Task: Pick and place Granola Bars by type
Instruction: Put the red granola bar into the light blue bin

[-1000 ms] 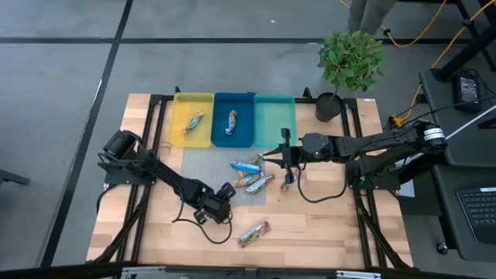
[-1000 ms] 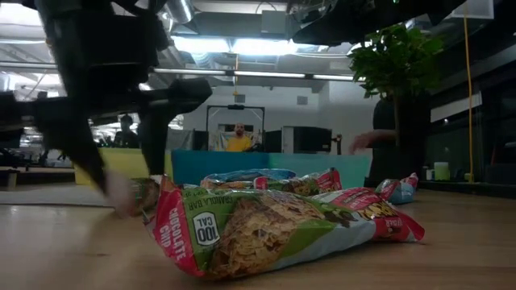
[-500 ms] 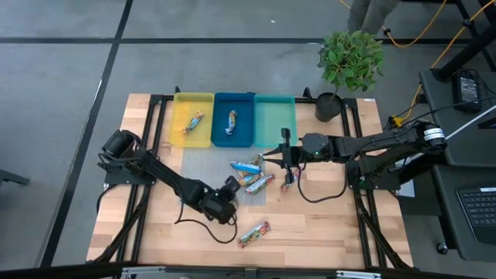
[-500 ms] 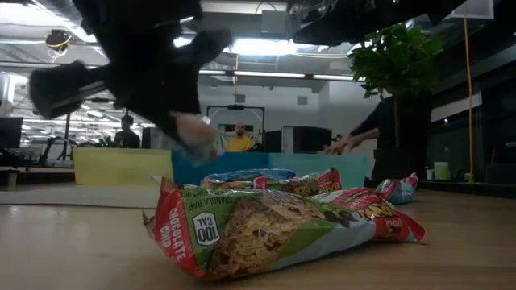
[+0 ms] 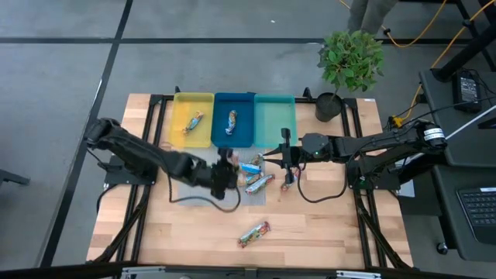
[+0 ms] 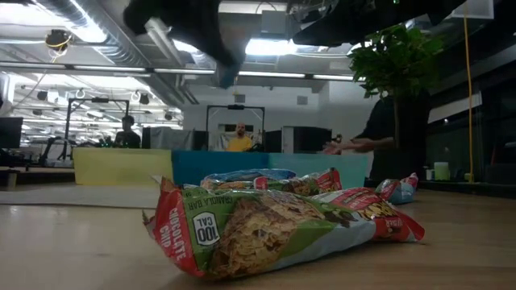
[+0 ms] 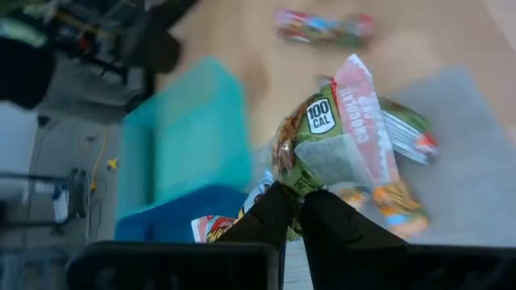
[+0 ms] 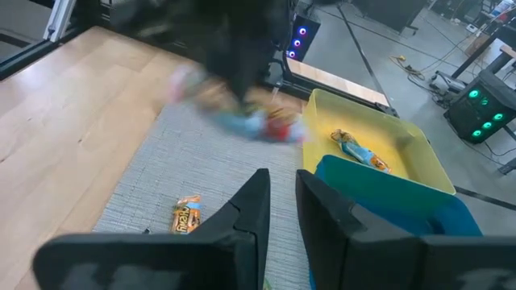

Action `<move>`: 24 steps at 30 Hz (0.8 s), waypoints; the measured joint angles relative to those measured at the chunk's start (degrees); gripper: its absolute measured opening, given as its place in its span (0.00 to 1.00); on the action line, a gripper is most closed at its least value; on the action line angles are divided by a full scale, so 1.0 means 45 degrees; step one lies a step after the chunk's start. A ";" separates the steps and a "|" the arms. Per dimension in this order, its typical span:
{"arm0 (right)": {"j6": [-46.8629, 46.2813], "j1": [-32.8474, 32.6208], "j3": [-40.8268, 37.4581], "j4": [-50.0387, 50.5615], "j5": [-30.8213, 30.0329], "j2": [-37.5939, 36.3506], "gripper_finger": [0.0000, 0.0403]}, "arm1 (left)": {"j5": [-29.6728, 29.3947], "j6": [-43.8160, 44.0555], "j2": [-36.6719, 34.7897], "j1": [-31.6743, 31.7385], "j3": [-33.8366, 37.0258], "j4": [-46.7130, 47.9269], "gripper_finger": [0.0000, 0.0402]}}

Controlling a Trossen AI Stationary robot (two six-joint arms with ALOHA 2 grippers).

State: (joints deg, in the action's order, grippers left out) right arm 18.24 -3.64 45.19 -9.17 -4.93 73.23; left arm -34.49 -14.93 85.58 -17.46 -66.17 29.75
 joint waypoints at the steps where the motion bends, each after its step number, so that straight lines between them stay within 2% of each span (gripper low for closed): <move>1: 0.0000 0.0000 0.0000 0.0000 0.0000 0.0000 0.17 | -0.0002 0.0159 -0.0275 0.0283 0.0000 -0.0048 0.05; 9: 0.0000 0.0001 0.0000 0.0000 0.0000 0.0000 0.17 | 0.0464 0.0334 -0.1486 0.2651 0.0000 -0.1081 0.03; 12: 0.0000 0.0002 0.0000 0.0000 0.0000 0.0000 0.17 | 0.1260 -0.0128 -0.1469 0.3523 -0.0049 -0.1638 0.03; 18: 0.0000 0.0005 0.0000 0.0000 0.0000 0.0000 0.17 | 0.4074 -0.0536 -0.0481 0.5112 -0.1267 -0.1717 0.04; 24: -0.0019 0.0000 0.0000 0.0120 0.0005 0.0000 0.17 | 0.4403 -0.1411 0.1120 0.5922 -0.3345 -0.1577 0.04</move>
State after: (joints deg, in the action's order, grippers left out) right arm 18.15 -3.64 45.19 -8.63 -4.91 73.23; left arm -14.68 -21.28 90.62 9.19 -81.22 22.65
